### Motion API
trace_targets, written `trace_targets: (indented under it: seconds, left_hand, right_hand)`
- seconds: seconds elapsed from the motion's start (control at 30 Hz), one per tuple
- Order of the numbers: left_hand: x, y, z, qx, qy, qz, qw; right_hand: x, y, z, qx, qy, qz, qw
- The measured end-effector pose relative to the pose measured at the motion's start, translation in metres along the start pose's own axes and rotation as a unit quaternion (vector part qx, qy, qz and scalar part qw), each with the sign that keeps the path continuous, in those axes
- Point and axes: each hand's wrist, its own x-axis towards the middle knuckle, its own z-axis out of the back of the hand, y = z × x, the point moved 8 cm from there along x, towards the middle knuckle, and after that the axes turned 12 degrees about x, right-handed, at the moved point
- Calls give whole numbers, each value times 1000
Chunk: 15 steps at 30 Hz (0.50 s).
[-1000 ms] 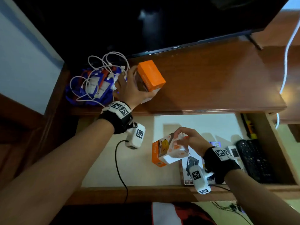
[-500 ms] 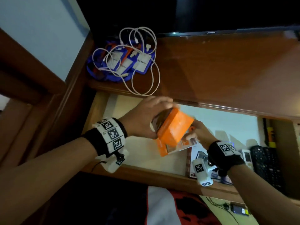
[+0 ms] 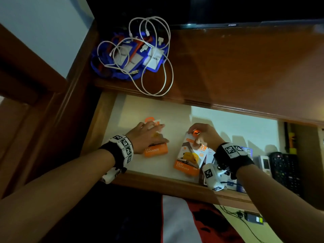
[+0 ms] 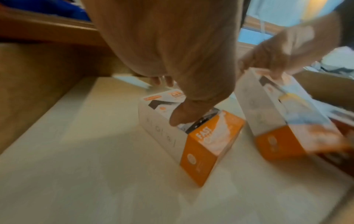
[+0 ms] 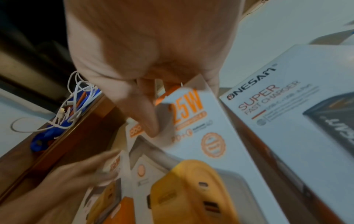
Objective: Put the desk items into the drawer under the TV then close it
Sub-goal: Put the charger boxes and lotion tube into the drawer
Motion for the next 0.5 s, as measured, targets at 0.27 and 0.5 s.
trace_targets:
  seconds: [0.27,0.5]
  left_hand:
    - [7,40,-36,-351,59,288,889]
    - [26,-9,-26,-380,90,185,902]
  right_hand:
    - [5,-4,-9,-184,9,29,983]
    - [-1,-26,-20,-280,24,21,959]
